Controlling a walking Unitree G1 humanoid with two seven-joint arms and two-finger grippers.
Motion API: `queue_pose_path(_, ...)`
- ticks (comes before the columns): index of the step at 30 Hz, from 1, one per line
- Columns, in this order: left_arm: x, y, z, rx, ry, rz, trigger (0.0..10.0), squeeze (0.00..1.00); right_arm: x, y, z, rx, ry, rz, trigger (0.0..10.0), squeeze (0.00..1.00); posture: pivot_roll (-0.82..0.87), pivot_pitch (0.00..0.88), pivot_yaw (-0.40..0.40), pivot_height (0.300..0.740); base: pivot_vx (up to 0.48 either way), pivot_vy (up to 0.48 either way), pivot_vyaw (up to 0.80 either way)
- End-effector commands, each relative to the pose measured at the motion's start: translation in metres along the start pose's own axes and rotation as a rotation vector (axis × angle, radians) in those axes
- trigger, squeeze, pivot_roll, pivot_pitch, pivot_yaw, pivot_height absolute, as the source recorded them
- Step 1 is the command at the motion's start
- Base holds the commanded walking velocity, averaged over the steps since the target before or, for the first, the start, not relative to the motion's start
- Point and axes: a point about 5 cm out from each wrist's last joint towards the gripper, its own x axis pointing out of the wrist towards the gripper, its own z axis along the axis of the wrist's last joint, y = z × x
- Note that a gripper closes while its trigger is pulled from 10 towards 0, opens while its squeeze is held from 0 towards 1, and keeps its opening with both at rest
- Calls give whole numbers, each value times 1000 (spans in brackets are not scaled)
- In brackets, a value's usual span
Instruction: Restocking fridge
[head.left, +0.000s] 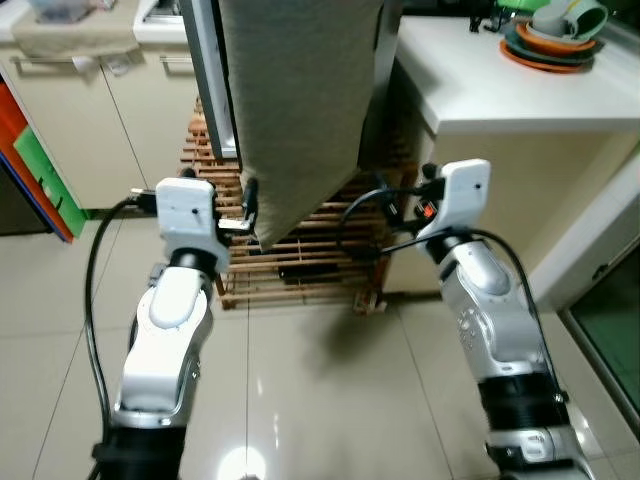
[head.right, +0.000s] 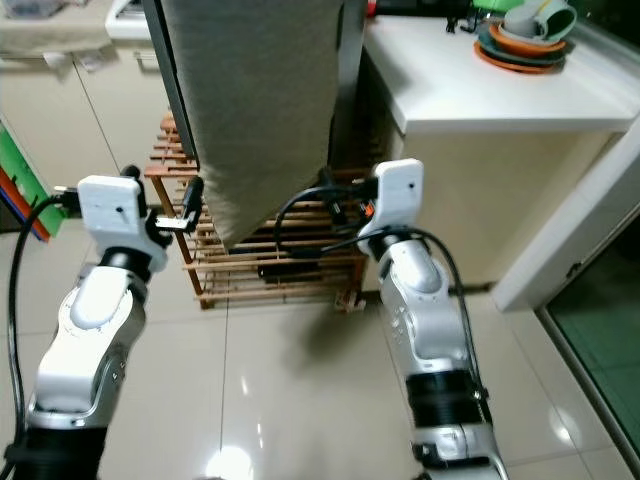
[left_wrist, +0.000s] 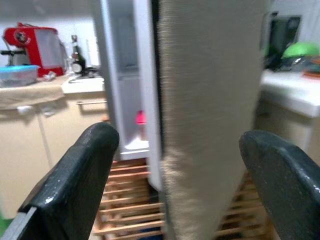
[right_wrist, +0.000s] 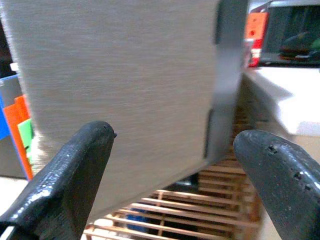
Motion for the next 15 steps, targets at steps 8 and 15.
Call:
queue_pose_path(8, 12, -1, 4, 23, -9, -22, 10000, 0, -3, 0, 5, -17, -8, -9, 10000, 0, -90, 0, 3, 740, 411, 138, 0)
queue_pose_path(15, 17, -10, -2, 24, 27, -40, 10000, 0, -3, 0, 3, -19, 2, -17, 10000, 0, -98, 0, 4, 740, 364, 0, 0)
